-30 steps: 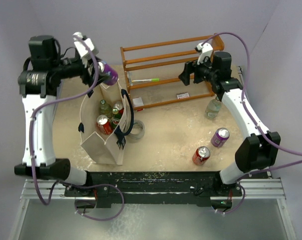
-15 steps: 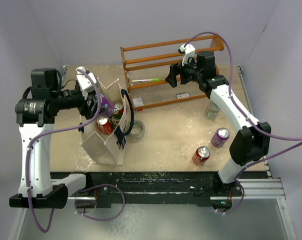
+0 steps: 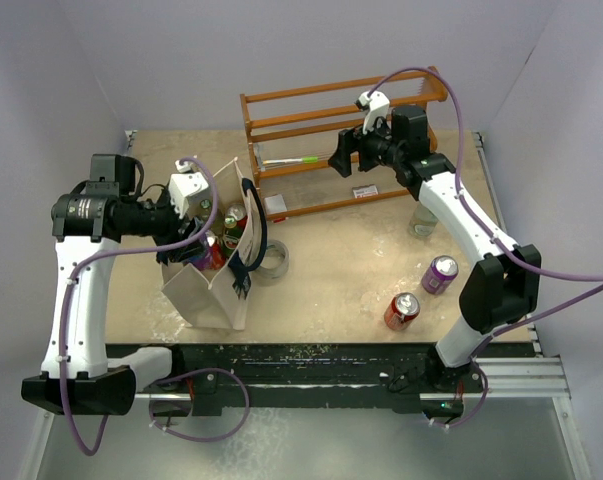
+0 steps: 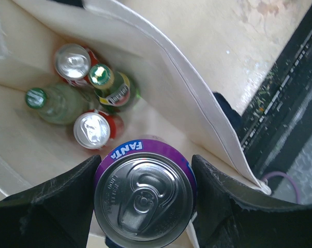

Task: Place the beverage into the canvas bag
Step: Place the drink in the canvas bag.

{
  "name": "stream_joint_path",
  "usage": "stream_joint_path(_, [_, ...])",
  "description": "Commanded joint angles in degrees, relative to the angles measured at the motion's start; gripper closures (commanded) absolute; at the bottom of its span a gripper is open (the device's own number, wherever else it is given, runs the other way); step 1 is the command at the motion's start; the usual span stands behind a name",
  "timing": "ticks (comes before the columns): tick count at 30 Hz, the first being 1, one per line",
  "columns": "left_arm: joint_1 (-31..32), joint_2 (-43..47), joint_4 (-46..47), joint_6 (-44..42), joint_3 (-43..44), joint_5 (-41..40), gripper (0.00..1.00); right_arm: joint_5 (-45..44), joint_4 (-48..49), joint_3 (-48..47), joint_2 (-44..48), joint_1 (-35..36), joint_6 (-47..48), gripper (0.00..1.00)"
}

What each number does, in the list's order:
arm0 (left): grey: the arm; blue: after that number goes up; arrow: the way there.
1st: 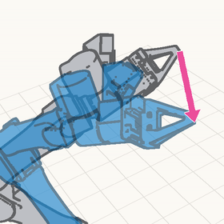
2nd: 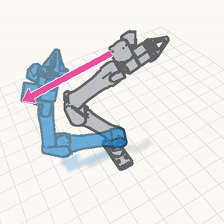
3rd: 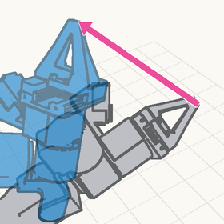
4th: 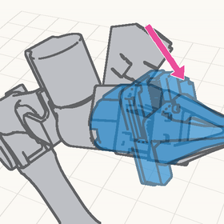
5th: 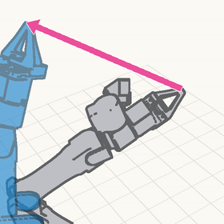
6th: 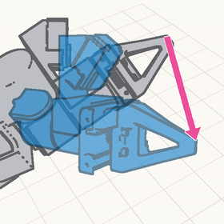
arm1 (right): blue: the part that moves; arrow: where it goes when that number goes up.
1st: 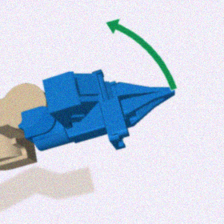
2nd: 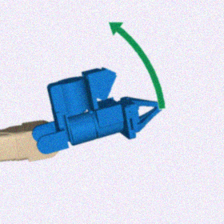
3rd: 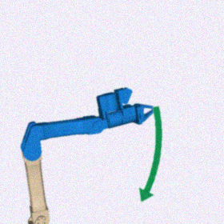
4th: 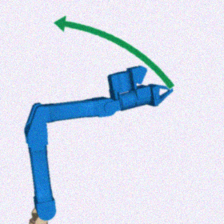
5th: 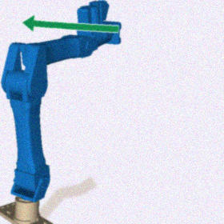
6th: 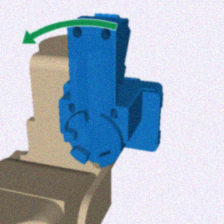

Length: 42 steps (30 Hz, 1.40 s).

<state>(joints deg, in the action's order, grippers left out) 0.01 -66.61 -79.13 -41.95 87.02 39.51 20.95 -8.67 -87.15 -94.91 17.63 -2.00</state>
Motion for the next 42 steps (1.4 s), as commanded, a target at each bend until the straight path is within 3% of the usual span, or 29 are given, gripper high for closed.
stream_joint_path(1, [-0.4, 1.7, -9.4, -5.8, 4.9, 4.6, 1.00, 0.7, 2.2, 1.4, 3.1, 0.4, -0.7, 0.10])
stream_joint_path(6, [-0.3, 6.2, -9.6, -5.3, 1.1, 5.2, 1.00, 0.7, 2.6, 2.9, 4.1, 0.4, -0.4, 0.10])
stream_joint_path(17, [-0.3, 3.4, -8.9, -5.2, -7.5, 1.3, 1.00, 0.9, 3.0, 5.1, 5.2, 0.4, 0.4, 0.09])
stream_joint_path(25, [-0.3, 1.2, 4.8, 5.3, -9.9, -1.5, 1.00, -0.1, 3.0, 6.5, 6.7, 0.4, 1.7, 0.08])
stream_joint_path(36, [-0.3, 0.8, 12.0, 1.8, -15.2, -6.2, 1.00, -0.9, 3.0, 6.1, 6.3, 0.4, 2.6, 0.08])
stream_joint_path(42, [-0.3, 1.2, 17.2, 4.8, -19.2, -8.0, 1.00, -1.7, 2.8, 5.9, 5.9, 0.4, 3.3, 0.08])
